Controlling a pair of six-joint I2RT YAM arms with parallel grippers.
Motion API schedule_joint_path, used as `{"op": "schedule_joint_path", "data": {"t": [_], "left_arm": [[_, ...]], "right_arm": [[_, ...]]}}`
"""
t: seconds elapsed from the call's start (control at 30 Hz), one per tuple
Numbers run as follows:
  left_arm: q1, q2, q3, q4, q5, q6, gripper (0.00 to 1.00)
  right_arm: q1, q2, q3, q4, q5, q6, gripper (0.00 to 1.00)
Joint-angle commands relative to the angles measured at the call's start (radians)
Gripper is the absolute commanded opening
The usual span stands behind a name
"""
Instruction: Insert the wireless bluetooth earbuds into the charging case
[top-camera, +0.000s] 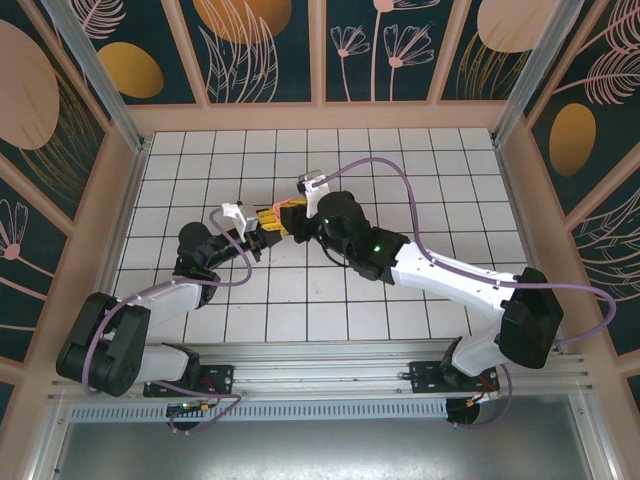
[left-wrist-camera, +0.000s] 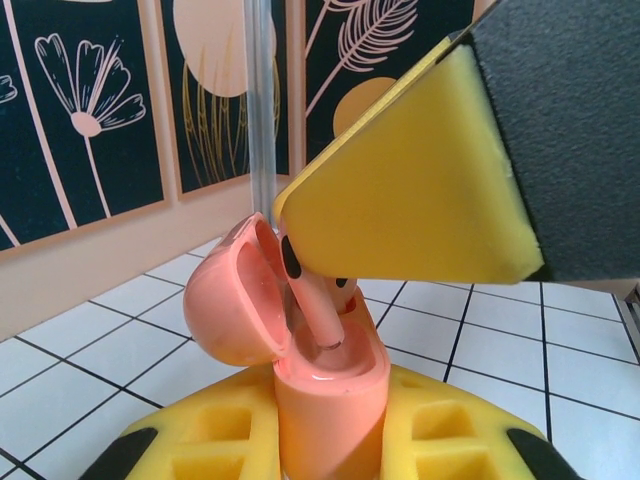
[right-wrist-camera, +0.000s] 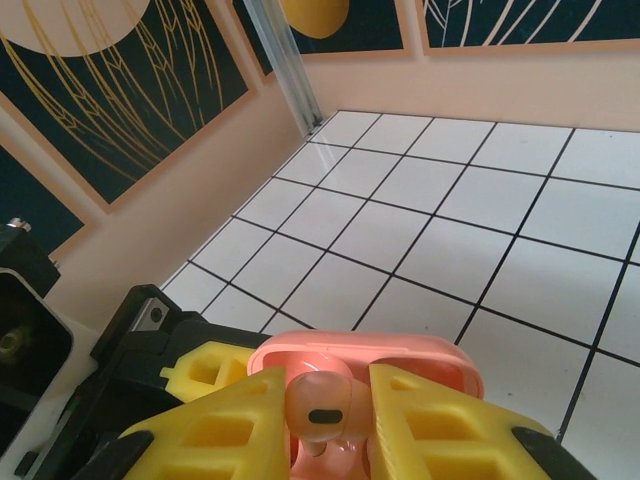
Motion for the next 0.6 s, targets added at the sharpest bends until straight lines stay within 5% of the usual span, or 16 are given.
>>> {"op": "schedule_joint_path", "data": {"t": [0.0,0.57], "left_arm": [[-0.002,-0.037,0.036,0.06,-0.025,-0.015,0.14],[-0.003,-0.079,0.055,0.032,-0.055,-0.015,0.14]], "right_arm": [[0.009,-0.008,-0.017,-0.071,0.038,-0.006,0.23],[0.053,0.018,0.001,-0.146,0.11,-0.092,0.24]]}}
